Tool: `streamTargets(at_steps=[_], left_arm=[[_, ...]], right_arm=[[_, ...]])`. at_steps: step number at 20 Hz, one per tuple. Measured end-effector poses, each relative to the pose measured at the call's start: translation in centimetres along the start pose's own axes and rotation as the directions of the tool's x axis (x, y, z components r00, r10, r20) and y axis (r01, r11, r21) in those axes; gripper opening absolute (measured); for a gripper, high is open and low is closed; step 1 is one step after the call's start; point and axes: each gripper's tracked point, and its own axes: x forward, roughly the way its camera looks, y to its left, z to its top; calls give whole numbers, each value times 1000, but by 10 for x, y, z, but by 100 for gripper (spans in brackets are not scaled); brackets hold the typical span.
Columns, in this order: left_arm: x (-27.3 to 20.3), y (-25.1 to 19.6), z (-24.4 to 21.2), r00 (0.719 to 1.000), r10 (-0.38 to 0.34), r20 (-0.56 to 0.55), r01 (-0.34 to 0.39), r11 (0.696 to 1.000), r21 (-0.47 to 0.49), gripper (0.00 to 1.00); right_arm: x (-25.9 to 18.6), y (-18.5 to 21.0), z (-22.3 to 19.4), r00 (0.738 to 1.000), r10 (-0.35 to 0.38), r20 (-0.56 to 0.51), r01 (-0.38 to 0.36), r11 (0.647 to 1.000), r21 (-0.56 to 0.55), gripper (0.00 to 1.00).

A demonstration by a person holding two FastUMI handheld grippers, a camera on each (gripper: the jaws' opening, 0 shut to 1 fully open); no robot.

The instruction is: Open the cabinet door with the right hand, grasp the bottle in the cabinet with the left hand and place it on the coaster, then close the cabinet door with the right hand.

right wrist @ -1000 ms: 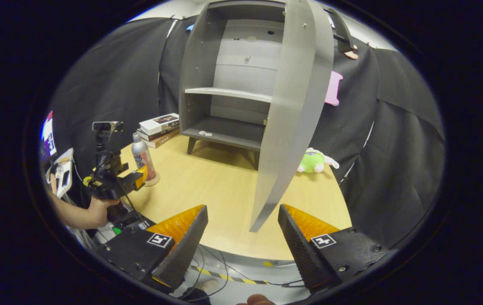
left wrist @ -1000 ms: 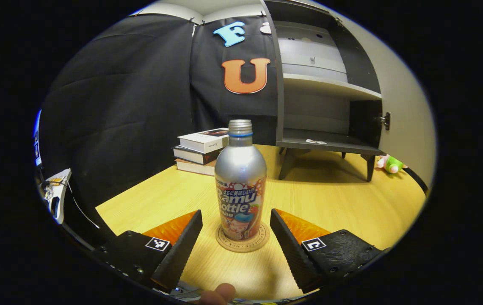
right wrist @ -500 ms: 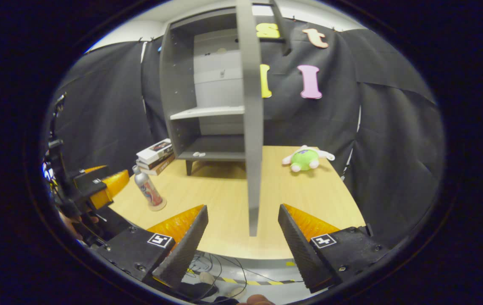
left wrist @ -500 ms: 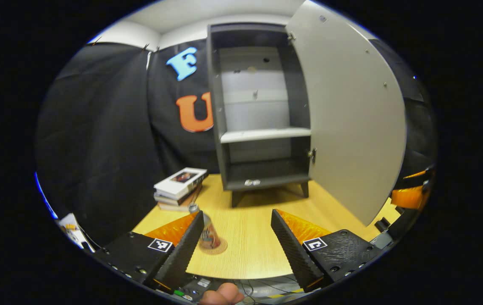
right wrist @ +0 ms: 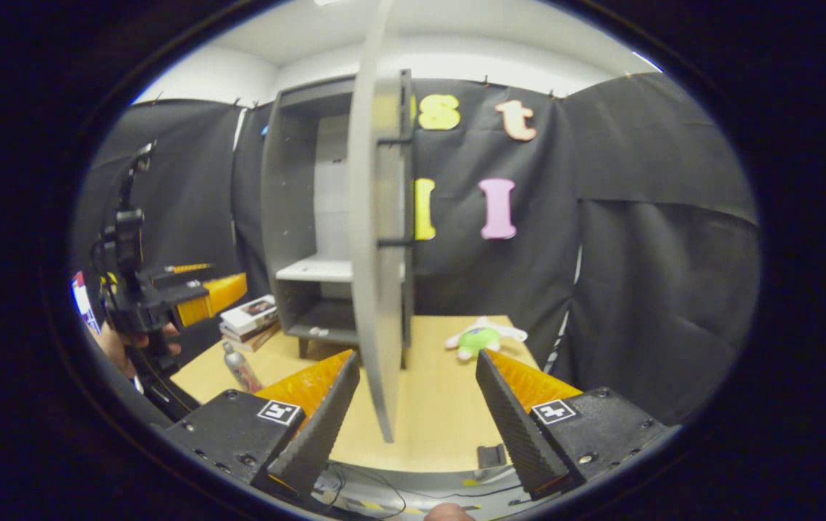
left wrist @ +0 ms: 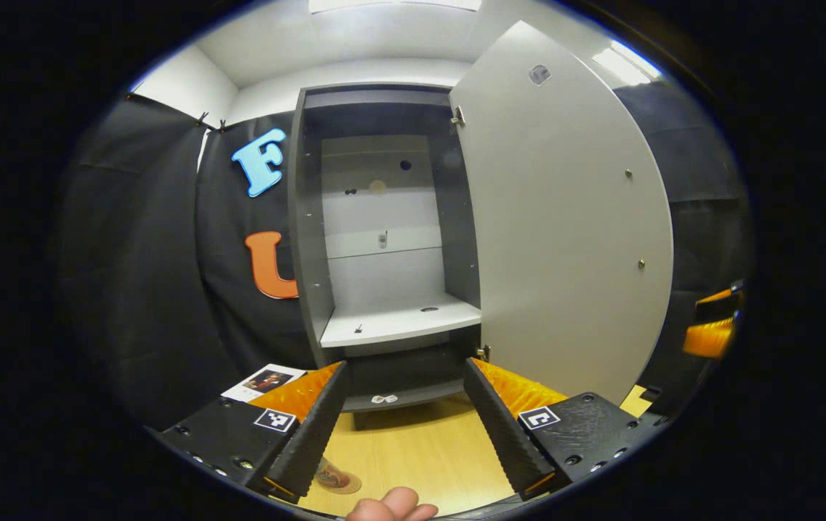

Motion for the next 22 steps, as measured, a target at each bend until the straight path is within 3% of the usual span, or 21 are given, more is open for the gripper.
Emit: streamTargets(at_steps=[2,5,7,10,13,17,18,19,20,22], left_arm=[[10,1,-4,1000,-6,5,6,1000,-16,96],[27,-9,6,999,-32,23,32,999,-8,96],[29,-2,11,1000,12,22,-12,1000,4,95],[35,1,12,999,48,8,-48,998,-39,95],[36,18,9,995,100,-9,-100,994,-52,95],[37,41,-2,989,148,-30,-149,988,-48,96],[37,48,-4,986,162,-33,-164,985,-50,96],[37,54,-9,983,178,-39,-180,982,-53,96],[35,64,-12,977,209,-42,-211,976,-50,96],[32,77,-17,970,238,-54,-241,969,-56,96]], right_arm=[[2,-19,16,1000,-17,24,17,1000,9,98],[31,-27,33,999,36,13,-35,998,-61,100],[50,-29,44,997,72,12,-71,992,-107,99],[69,18,43,970,241,-12,-240,963,-122,100],[67,29,50,960,279,16,-268,935,-232,95],[77,75,45,926,378,-14,-369,896,-248,95],[82,80,47,924,382,-15,-372,889,-267,95],[84,85,45,927,374,-22,-364,886,-285,88],[86,91,44,927,373,-19,-362,884,-296,92],[90,109,42,916,400,-15,-387,875,-292,89]])
